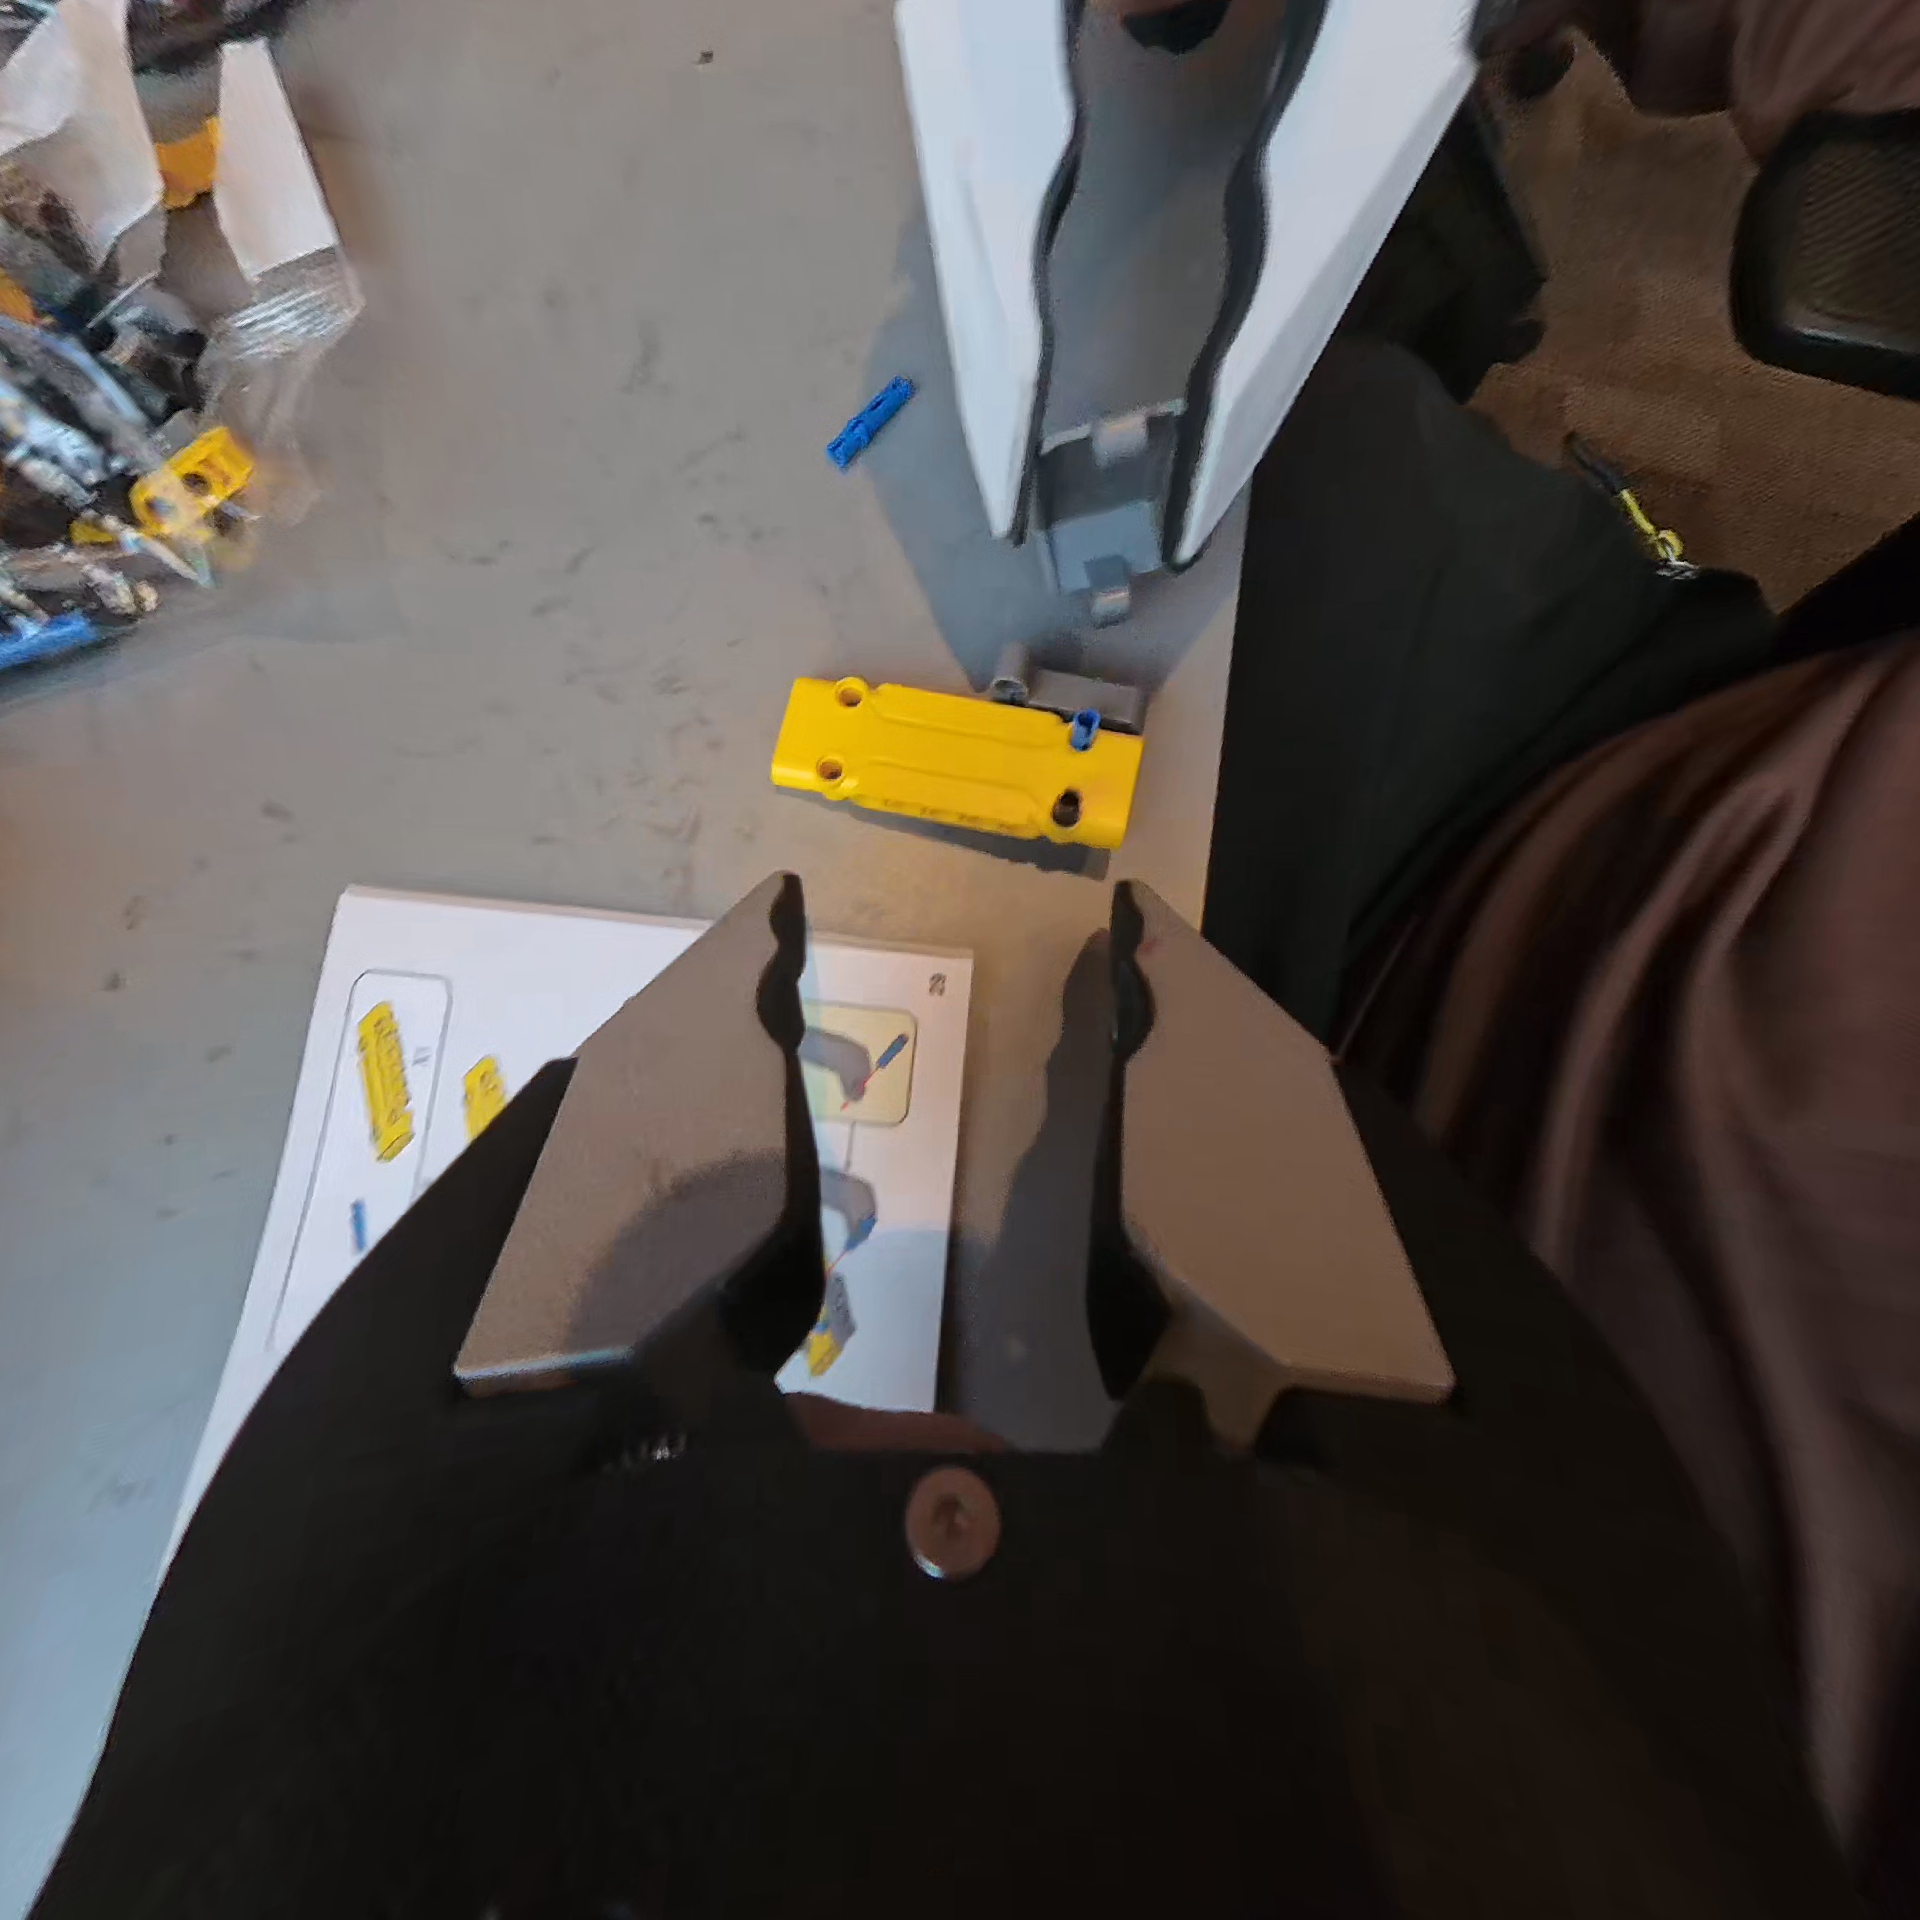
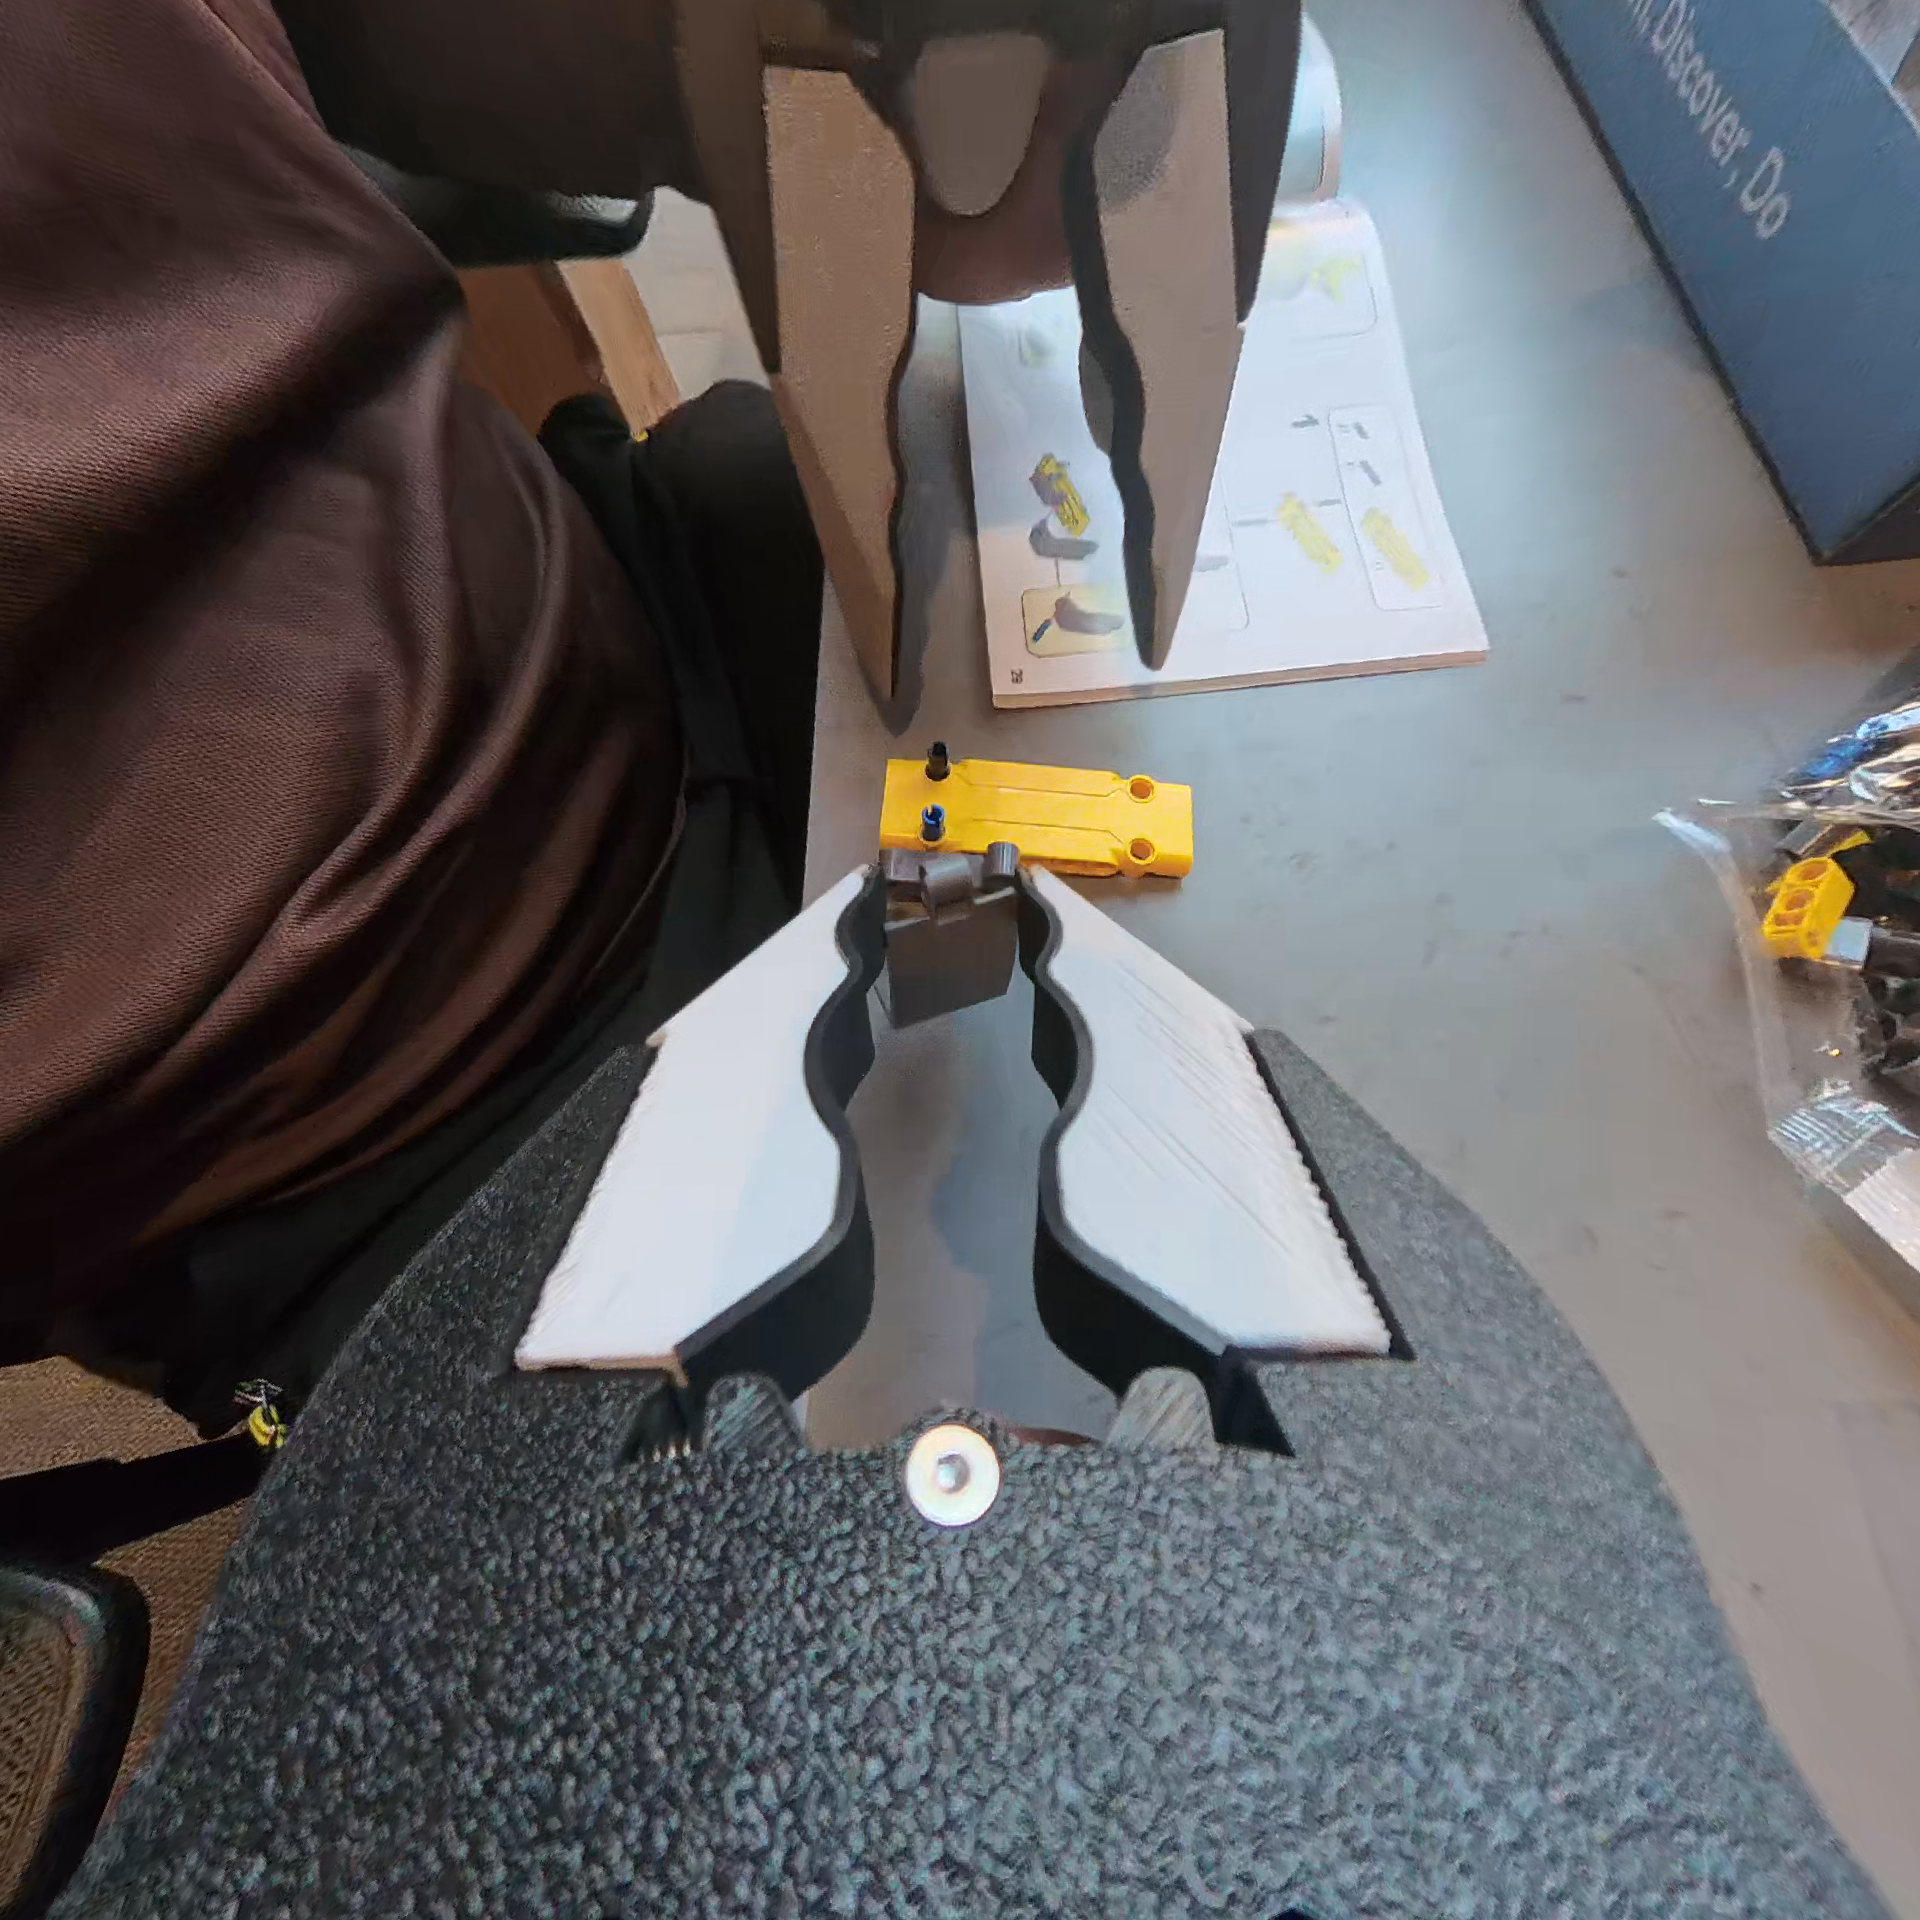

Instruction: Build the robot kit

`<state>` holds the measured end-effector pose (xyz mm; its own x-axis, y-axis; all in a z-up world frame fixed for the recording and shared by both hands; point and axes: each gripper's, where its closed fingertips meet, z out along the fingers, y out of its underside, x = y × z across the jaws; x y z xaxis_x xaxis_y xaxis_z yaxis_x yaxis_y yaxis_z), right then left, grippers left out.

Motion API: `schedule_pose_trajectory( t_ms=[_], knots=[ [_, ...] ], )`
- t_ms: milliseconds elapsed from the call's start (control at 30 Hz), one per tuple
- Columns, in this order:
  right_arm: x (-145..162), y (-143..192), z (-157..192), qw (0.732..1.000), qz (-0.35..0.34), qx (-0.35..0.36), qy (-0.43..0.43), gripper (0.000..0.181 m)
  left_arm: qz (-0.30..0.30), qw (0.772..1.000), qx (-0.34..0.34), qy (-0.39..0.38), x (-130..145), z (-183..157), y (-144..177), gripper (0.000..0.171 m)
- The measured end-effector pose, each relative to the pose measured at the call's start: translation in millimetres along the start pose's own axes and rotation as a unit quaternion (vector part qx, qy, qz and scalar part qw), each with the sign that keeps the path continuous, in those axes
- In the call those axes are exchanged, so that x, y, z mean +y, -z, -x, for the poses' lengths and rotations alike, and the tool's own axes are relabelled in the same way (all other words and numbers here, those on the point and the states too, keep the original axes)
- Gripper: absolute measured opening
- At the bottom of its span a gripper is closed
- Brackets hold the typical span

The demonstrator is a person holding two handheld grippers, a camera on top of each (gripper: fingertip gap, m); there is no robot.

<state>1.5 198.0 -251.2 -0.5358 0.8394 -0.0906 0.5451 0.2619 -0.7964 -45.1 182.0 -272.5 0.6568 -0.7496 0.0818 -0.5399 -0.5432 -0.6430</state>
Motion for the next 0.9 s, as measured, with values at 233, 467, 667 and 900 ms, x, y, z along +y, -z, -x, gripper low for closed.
schedule_pose_trajectory(
  t_ms=[233,467,667,900],
  knots=[
    [2,-2,-3,1.0,-0.004,0.003,0.0,0.026,0.029,0.997,-0.062,-0.032,-1,7,-19,0.06],
    [-25,16,-12,0.996,-0.077,0.037,0.004,0.025,-0.041,0.998,-0.052,-0.01,-24,6,3,0.055],
    [-79,34,5,0.977,-0.2,0.037,0.058,0.025,-0.162,0.985,0.036,0.044,-63,-22,22,0.034],
    [-84,30,16,0.975,-0.189,0.065,0.094,0.025,-0.204,0.961,0.152,0.111,-70,-42,37,0.034]
  ],
)
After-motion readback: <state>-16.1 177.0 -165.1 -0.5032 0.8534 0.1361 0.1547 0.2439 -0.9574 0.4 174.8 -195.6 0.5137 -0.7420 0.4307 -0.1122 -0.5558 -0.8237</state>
